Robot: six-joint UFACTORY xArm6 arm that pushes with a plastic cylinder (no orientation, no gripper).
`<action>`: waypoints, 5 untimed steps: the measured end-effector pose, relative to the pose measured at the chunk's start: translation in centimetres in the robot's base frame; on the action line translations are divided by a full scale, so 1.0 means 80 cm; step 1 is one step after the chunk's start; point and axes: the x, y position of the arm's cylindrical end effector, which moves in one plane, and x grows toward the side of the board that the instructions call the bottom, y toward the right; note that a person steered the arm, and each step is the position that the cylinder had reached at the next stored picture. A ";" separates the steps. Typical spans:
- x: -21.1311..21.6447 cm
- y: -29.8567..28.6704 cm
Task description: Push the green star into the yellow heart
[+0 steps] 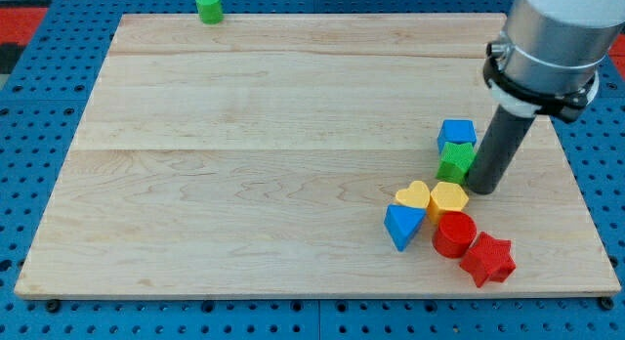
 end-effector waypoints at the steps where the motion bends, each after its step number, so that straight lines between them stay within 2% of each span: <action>1: -0.025 0.024; 2: -0.062 0.019; 3: -0.077 0.005; 5: -0.035 -0.020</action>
